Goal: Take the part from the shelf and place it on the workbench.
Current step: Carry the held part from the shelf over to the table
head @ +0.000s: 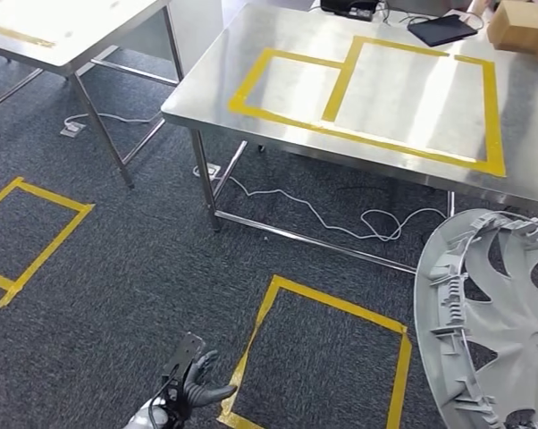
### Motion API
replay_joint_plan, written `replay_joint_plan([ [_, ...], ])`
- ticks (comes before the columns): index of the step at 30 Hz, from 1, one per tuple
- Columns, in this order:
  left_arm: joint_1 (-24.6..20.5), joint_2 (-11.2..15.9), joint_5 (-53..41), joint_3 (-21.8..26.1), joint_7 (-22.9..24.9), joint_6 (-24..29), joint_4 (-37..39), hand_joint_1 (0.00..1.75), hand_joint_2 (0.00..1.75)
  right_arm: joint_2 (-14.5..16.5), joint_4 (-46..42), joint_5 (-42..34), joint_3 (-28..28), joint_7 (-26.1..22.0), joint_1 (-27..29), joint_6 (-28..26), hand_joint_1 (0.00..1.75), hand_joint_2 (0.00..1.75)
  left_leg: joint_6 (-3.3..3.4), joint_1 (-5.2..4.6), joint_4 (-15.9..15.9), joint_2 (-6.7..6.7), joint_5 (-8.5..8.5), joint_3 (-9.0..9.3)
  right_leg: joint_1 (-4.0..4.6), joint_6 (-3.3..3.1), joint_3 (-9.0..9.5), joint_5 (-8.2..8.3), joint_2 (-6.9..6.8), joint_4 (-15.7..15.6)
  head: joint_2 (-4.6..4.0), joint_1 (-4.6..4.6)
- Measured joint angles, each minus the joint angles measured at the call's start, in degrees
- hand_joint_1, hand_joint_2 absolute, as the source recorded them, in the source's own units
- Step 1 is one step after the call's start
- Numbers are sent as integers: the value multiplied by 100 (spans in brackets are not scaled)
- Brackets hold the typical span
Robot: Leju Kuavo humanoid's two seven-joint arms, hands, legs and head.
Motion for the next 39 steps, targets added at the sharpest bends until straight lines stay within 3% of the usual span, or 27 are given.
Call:
replay_joint_plan([
  [2,18,5,0,-4,0,-3,-1,0,175,-14,0,-1,-2,-5,2,0,175,175,16,-10,-25,14,-132,161,2,5,-591,-254,-61,784,-1,12],
  [3,32,7,1,-10,1,-5,-2,0,175,-18,0,-1,-5,-15,4,1,175,175,18,-12,-46,18,-213,273,2,7,-827,-428,-65,991,0,10],
  [5,53,9,3,-32,8,-8,-3,0,175,-21,0,-1,-10,-44,9,15,175,175,14,-12,-104,18,-401,569,2,-8,-1055,-613,-72,856,0,15],
  [6,57,10,6,-45,15,-9,-3,0,175,-21,0,-1,-13,-57,12,25,175,175,7,-12,-135,19,-506,730,2,-23,-1080,-481,-84,579,0,17],
  [9,65,14,25,-80,60,-13,-5,0,175,-23,2,0,-17,-80,26,37,175,175,-67,-27,-214,35,-866,1154,50,-100,-1043,717,-180,-189,-1,21],
  [10,62,13,35,-89,74,-16,-20,0,175,-25,0,0,-16,-80,37,37,175,175,-111,-22,-249,39,-940,1281,77,-137,-994,935,-183,-258,0,15],
  [12,13,-3,51,-106,88,-25,-67,0,175,-29,-7,-1,-10,-68,60,39,175,175,-197,5,-104,40,-831,1346,97,-217,-827,819,-128,-254,0,8],
  [13,-25,-12,56,-117,87,-29,-94,0,175,-30,-10,-2,-7,-57,69,41,175,175,-233,12,208,36,-653,1206,86,-252,-729,740,-108,-298,0,7],
  [15,-82,-21,63,-133,88,-32,-117,0,175,-31,-10,0,-8,-47,72,53,175,175,-282,10,1121,32,-432,575,49,-308,-481,597,-78,-426,0,-4],
  [16,-77,-18,65,-136,95,-32,-121,0,175,-32,-10,1,-9,-46,72,67,175,175,-301,7,1500,31,-519,208,36,-325,-335,514,-60,-495,0,-12],
  [17,-54,-10,66,-136,103,-32,-121,0,175,-32,-9,1,-9,-49,75,83,175,175,-312,6,1720,31,-751,-120,20,-336,-176,428,-36,-561,0,-15],
  [19,1,10,67,-136,119,-32,-121,0,175,-32,-9,1,-14,-56,88,113,175,175,-323,5,1755,31,-1297,-612,-15,-333,181,240,18,-687,-1,-19],
  [20,17,21,68,-137,121,-32,-121,0,175,-32,-9,1,-18,-62,99,121,175,175,-324,4,1618,32,-1403,-785,-34,-319,372,139,38,-748,-1,-20],
  [21,30,33,72,-137,121,-31,-121,0,175,-32,-9,1,-23,-73,112,132,175,175,-327,2,1387,33,-1263,-917,-52,-297,554,31,52,-807,-1,-22],
  [22,53,45,78,-140,124,-31,-120,0,175,-32,-9,1,-29,-90,129,146,175,175,-320,0,1058,35,-784,-1012,-66,-272,713,-83,62,-864,-1,-28],
  [24,111,73,98,-149,140,-29,-115,0,175,-33,-9,2,-43,-127,157,185,175,175,-292,-5,338,39,392,-1128,-68,-211,972,-320,105,-936,-1,-50],
  [25,137,80,105,-155,153,-27,-119,0,175,-33,-10,3,-48,-139,165,206,175,175,-268,-6,117,32,758,-1125,-61,-181,1125,-398,125,-978,-1,-64],
  [27,124,74,115,-168,171,-15,-133,0,175,-34,-12,0,-54,-132,179,245,175,175,-216,7,4,8,780,-982,-48,-98,1291,-365,137,-931,0,-88],
  [28,96,67,117,-175,170,-8,-142,0,175,-35,-13,-1,-54,-120,181,263,175,175,-185,18,-24,-2,723,-863,-43,-63,1260,-235,101,-722,-1,-82],
  [29,67,61,120,-184,169,-1,-145,0,175,-39,-13,-3,-55,-103,183,281,175,175,-155,29,-46,-7,669,-733,-38,-32,1074,-99,53,-384,0,-63],
  [31,50,63,125,-199,168,8,-150,0,175,-51,-13,-2,-55,-74,186,304,175,175,-108,32,-86,-10,508,-457,-30,-11,526,-82,-44,397,1,-21],
  [32,56,64,127,-208,169,10,-150,0,175,-58,-14,-2,-55,-62,192,310,175,175,-87,29,-116,-11,399,-312,-27,-6,237,-277,-63,657,1,-10],
  [34,73,67,128,-221,170,14,-150,0,175,-67,-14,-1,-55,-47,207,311,175,175,-66,25,-179,-31,161,23,-22,3,-244,-882,-70,779,1,-5],
  [35,77,67,131,-224,170,16,-150,0,175,-70,-14,-1,-55,-41,217,311,175,175,-64,27,-205,-47,36,210,-22,5,-419,-1077,-70,663,0,5],
  [36,81,68,132,-225,170,20,-150,0,175,-71,-14,-1,-55,-37,226,315,175,175,-67,30,-226,-62,-97,399,-24,8,-553,-1066,-74,456,1,12],
  [37,86,68,134,-225,170,25,-149,0,175,-71,-13,-1,-56,-35,232,324,175,175,-77,33,-243,-69,-235,574,-28,12,-654,-758,-94,172,0,20],
  [39,91,73,139,-226,175,37,-147,0,175,-72,-5,-1,-61,-35,226,350,175,175,-109,25,-286,-72,-547,945,-17,-8,-694,297,-203,-327,0,21],
])
